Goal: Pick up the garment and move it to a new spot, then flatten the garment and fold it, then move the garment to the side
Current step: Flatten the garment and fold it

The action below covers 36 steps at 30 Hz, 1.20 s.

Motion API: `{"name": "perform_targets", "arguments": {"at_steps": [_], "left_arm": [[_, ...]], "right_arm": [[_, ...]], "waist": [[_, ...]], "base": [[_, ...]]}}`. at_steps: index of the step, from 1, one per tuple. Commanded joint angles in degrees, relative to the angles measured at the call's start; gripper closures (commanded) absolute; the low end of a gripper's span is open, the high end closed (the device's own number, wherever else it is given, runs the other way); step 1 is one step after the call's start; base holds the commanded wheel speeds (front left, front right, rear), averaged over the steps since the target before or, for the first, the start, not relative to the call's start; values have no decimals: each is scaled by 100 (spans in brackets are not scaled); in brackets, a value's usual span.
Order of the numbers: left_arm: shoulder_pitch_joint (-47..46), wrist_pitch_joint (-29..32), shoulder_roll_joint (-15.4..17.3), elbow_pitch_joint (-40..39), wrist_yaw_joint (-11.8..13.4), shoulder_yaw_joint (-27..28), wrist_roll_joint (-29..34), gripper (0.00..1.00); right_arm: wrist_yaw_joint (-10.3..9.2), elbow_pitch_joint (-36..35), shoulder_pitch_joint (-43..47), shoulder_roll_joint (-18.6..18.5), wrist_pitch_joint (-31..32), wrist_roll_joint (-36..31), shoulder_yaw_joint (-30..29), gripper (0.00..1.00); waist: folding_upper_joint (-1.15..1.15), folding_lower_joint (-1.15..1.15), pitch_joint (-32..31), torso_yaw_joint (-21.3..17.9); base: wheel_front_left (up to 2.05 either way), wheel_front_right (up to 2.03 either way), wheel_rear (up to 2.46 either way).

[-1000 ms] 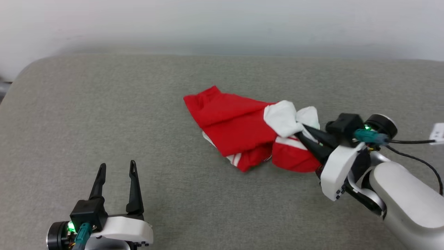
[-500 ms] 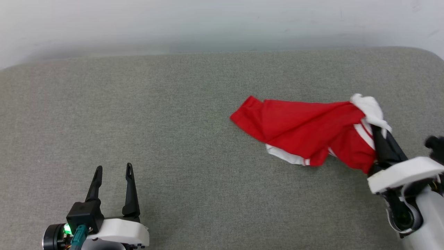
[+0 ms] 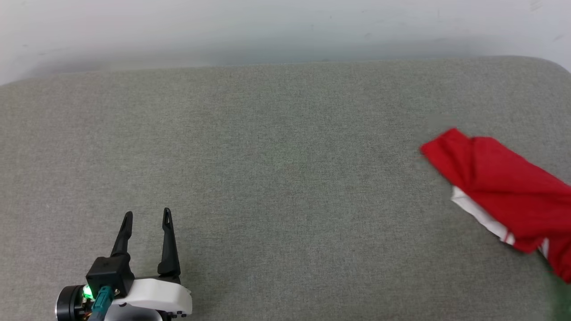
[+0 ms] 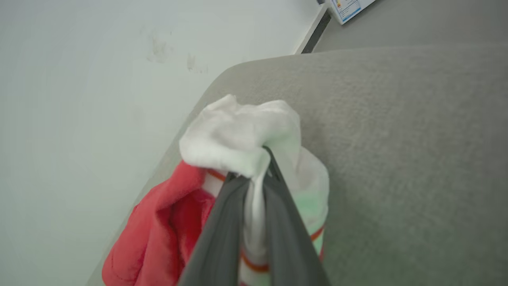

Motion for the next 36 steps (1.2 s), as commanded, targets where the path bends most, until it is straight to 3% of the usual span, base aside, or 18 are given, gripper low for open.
{"name": "perform_targets", "arguments": {"at_steps": [1,8,9,10,11,19,23,30,34,36], "left_arm": [[-34,-15,-2,12,14,1,13,0],[26,-15,-4,39,45,-11,-29,0],[40,-15,-3,44,50,-9,-32,0],[57,-15,-3,49,45,-10,-34,0],[78,-15,-3,54,45,-9,-35,0],[206,-15,-3,58,67,3,-50,0],[251,-15,-3,30,77,11,-26,0],[327,-15,-3,-21,66,7,33,0],[311,-15,-3,-44,49,12,52,0],[253,-15,-4,-43,10,8,40,0]], "right_arm": [[-3,178,89,-12,-10,32,-220,100],[-2,732,-40,-32,-11,-534,-580,100],[-2,674,-33,-66,-12,-663,-575,76],[-2,584,-7,-108,-13,-815,-584,22],[-2,478,31,-133,-13,-981,-645,0],[-2,-1184,320,109,-12,-2502,-1338,0],[-2,-2251,373,282,-12,-3174,-1197,0],[-3,-3497,321,-151,180,-4196,125,0],[-3,-3766,181,-450,661,-4271,801,0],[-4,-3924,111,-901,1274,-4301,1499,0]], "waist": [[0,0,-9,14],[0,0,-56,32],[0,0,-70,29],[0,0,-92,27],[0,0,-116,25],[0,0,-346,6],[0,0,-449,-13],[0,0,-512,-15],[0,0,-483,4],[0,0,-430,47]], "base": [[0,0,0],[0,0,0],[0,0,0],[0,0,0],[0,0,0],[0,0,0],[0,0,0],[0,0,0],[0,0,0],[0,0,0]]}}
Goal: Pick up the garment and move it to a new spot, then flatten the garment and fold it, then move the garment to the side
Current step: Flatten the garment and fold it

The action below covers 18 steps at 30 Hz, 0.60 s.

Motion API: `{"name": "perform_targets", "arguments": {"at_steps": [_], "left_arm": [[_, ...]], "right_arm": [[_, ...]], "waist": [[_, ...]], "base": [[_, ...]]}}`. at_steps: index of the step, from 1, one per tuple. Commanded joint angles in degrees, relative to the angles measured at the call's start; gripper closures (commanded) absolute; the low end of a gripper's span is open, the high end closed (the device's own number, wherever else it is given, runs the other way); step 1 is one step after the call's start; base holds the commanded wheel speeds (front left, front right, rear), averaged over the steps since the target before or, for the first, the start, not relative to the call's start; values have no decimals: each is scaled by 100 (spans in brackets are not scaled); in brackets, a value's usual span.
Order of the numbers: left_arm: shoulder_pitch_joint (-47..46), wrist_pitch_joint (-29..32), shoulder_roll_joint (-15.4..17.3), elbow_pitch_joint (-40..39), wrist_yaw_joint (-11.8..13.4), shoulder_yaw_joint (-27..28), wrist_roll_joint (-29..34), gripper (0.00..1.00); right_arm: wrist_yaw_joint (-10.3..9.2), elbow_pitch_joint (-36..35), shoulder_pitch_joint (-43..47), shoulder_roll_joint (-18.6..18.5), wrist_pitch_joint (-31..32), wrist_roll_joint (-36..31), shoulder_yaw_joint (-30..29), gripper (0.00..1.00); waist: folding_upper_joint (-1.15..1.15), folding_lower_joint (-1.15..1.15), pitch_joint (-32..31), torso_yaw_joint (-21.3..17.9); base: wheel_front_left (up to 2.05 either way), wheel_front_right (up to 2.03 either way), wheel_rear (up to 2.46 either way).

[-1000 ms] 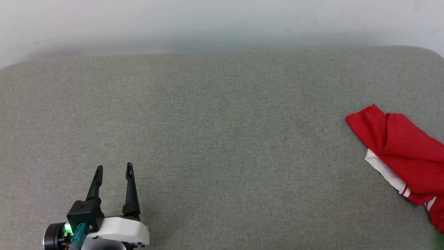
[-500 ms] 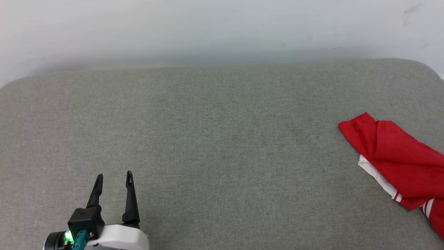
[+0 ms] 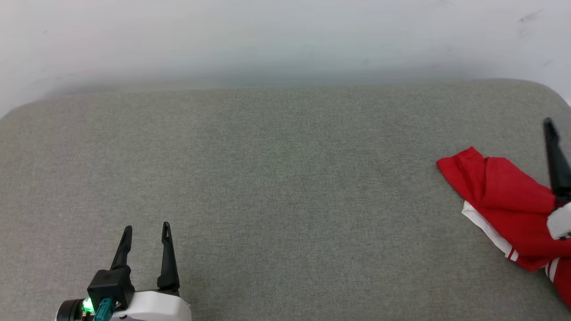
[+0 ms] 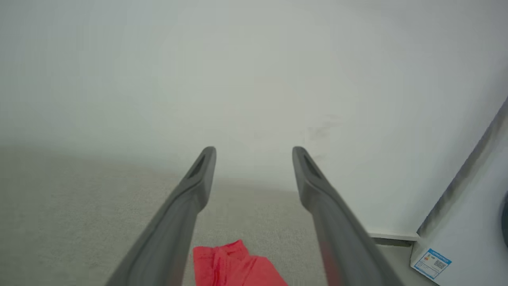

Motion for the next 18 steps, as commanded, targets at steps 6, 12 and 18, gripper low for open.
{"name": "perform_targets", "arguments": {"at_steps": [6,12,18], "left_arm": [[-117,-15,-5,-36,-4,-43,-32,0],[-212,-15,-5,-44,-15,-48,-82,0],[-345,-15,-2,-114,119,-230,-106,0]], "right_arm": [[-7,-168,-100,-860,1617,449,1162,0],[-6,-69,-106,-1549,3268,1017,1866,0],[-7,156,-197,-1799,3998,1350,2037,0]], "waist": [[0,0,183,145],[0,0,431,256],[0,0,692,383]], "base": [[0,0,0],[0,0,0],[0,0,0]]}}
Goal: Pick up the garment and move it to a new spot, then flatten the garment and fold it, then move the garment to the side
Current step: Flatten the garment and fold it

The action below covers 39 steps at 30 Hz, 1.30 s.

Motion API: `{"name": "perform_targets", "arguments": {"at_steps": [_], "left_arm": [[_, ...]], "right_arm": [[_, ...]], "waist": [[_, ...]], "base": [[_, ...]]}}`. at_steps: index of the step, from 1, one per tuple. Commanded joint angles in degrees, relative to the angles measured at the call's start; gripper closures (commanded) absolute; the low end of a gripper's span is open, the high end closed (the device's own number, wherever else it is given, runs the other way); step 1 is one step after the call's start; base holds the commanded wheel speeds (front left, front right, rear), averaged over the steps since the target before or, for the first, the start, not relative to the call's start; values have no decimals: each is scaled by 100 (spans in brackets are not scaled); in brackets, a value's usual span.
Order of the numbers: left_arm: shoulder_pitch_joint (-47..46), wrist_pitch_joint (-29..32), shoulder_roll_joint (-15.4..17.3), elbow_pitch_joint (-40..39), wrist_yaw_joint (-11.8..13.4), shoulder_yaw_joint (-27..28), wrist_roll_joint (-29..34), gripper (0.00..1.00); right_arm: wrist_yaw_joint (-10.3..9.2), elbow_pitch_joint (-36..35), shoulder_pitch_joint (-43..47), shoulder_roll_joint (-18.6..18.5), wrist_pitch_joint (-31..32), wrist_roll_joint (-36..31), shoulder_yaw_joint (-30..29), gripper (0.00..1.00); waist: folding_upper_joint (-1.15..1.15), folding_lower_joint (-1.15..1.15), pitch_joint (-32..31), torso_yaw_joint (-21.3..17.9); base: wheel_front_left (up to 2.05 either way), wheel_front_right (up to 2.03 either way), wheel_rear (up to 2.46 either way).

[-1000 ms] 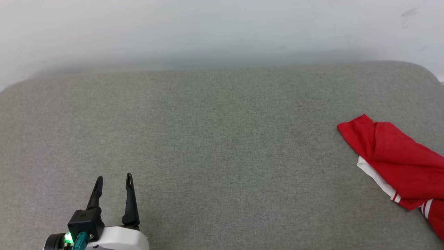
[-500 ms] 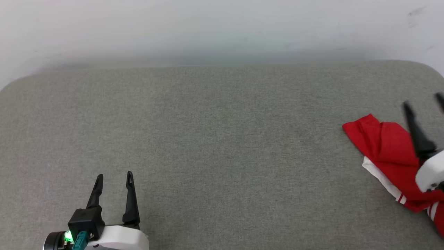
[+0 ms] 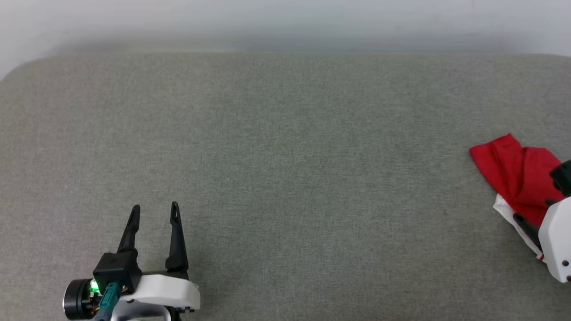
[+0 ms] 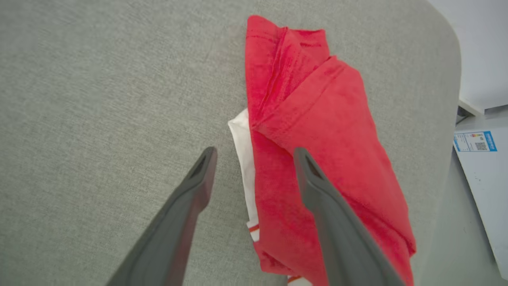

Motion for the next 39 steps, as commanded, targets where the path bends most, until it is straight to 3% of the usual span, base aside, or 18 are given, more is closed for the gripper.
{"name": "perform_targets", "arguments": {"at_steps": [1,16,17,18,19,29,39], "left_arm": [[-74,-15,-1,-15,30,-25,-16,0],[-459,-15,-3,-19,82,-151,-41,0],[-456,-15,-3,-19,84,-146,-43,0],[-442,-15,-2,-14,89,-132,-44,0],[-414,-15,-2,-6,101,-113,-42,0],[-110,-15,-1,33,67,20,13,0],[280,-15,-2,-3,-4,150,88,0]], "right_arm": [[-8,76,-56,-18,46,39,29,0],[-10,2112,-472,239,56,345,877,0],[-10,2185,-507,225,-36,348,929,36],[-11,2245,-554,219,-135,365,967,93],[-11,2300,-598,217,-244,398,997,100],[-8,2083,-1050,56,-1743,791,899,100],[-8,899,-792,-94,-2435,956,241,100]], "waist": [[0,0,111,79],[0,0,670,350],[0,0,664,346],[0,0,649,337],[0,0,619,319],[0,0,24,57],[0,0,-516,-71]], "base": [[0,0,0],[0,0,0],[0,0,0],[0,0,0],[0,0,0],[0,0,0],[0,0,0]]}}
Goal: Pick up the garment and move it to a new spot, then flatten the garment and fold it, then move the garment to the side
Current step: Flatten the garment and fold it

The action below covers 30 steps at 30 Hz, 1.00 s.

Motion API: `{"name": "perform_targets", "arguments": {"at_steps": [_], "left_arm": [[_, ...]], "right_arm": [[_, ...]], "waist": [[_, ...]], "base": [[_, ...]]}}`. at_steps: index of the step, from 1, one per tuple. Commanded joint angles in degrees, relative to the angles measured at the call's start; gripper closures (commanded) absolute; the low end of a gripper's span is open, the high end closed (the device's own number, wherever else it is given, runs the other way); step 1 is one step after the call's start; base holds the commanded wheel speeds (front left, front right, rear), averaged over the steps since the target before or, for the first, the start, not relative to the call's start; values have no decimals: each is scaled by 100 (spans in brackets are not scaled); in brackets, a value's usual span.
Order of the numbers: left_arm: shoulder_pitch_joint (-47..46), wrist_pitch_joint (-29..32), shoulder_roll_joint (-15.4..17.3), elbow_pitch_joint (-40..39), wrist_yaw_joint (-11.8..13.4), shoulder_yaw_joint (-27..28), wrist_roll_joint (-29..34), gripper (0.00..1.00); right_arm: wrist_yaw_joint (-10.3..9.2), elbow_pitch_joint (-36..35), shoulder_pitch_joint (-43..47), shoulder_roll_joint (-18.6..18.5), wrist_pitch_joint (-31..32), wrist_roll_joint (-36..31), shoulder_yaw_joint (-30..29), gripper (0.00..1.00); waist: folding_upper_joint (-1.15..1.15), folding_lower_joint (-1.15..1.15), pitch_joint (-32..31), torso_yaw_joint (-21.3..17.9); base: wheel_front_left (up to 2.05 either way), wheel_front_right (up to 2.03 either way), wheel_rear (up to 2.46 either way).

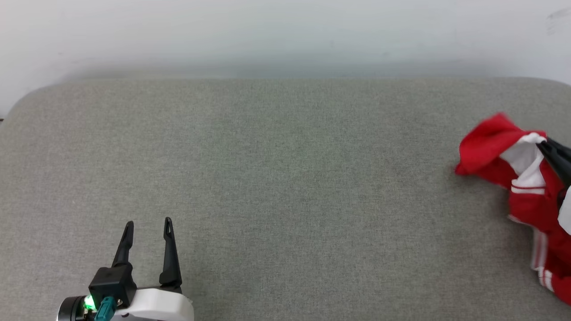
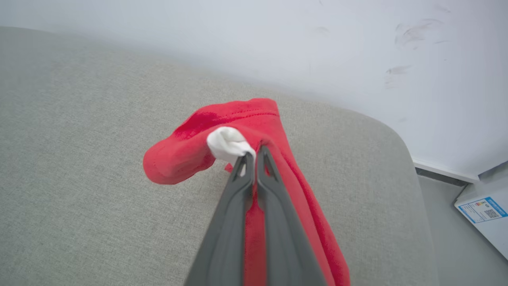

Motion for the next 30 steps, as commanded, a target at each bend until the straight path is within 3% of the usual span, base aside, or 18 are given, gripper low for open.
{"name": "perform_targets", "arguments": {"at_steps": [1,8,16,23,30], "left_arm": [[74,-15,-2,-10,-3,35,33,0],[193,-15,-2,-5,-34,48,48,0],[61,-15,-4,4,-26,-9,4,0],[-144,-15,-3,48,11,-76,-97,0],[-324,-15,-2,79,105,-213,-228,0]], "right_arm": [[-8,-184,64,11,-55,-13,-102,100],[-8,-1403,266,322,131,-118,-378,100],[-8,-1991,-305,949,337,-353,537,100],[-7,-1361,-1320,1581,324,-308,2248,100],[-8,-25,-2120,2318,117,-146,4048,100]], "waist": [[0,0,-90,-9],[0,0,-210,101],[0,0,-54,425],[0,0,243,799],[0,0,533,1152]], "base": [[0,0,0],[0,0,0],[0,0,0],[0,0,0],[0,0,0]]}}
